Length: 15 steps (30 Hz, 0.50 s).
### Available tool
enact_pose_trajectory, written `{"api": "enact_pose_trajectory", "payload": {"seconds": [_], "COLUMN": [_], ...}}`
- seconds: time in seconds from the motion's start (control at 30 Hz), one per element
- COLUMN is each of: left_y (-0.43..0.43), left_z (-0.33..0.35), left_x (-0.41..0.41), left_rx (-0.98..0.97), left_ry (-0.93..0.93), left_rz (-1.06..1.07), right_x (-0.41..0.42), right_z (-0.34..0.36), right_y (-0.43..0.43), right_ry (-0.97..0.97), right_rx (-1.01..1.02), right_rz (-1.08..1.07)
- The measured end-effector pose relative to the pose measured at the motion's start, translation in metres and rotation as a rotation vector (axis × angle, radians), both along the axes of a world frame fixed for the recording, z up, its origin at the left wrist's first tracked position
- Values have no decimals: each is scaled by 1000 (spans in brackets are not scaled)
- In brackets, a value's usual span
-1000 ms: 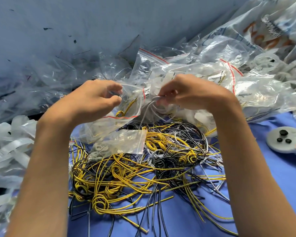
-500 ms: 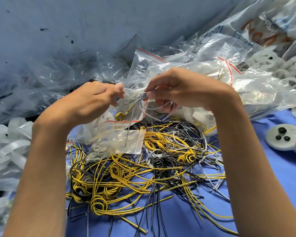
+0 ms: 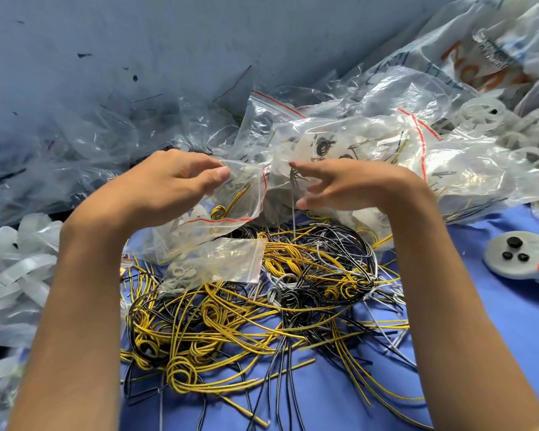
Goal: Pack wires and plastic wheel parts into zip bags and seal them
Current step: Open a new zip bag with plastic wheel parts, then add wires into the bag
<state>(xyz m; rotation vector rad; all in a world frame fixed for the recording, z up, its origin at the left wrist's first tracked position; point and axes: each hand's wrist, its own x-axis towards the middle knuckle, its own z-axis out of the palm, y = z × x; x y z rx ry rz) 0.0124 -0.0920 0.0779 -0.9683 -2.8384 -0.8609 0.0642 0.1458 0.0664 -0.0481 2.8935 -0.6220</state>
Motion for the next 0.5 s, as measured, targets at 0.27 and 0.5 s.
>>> {"api": "enact_pose_trajectory", "payload": {"seconds": [0.27, 0.5], "left_y": [-1, -1], "left_z": [0, 1], "left_x": [0, 0], "left_rx": [-8, -23], "left_ry": [10, 4], "left_rz": [-5, -4], "right_x": [-6, 1], "right_z": [-7, -7], "right_y": [5, 5], "right_ry": [139, -133], "right_rx": [-68, -29], "right_rz": [-178, 53]}}
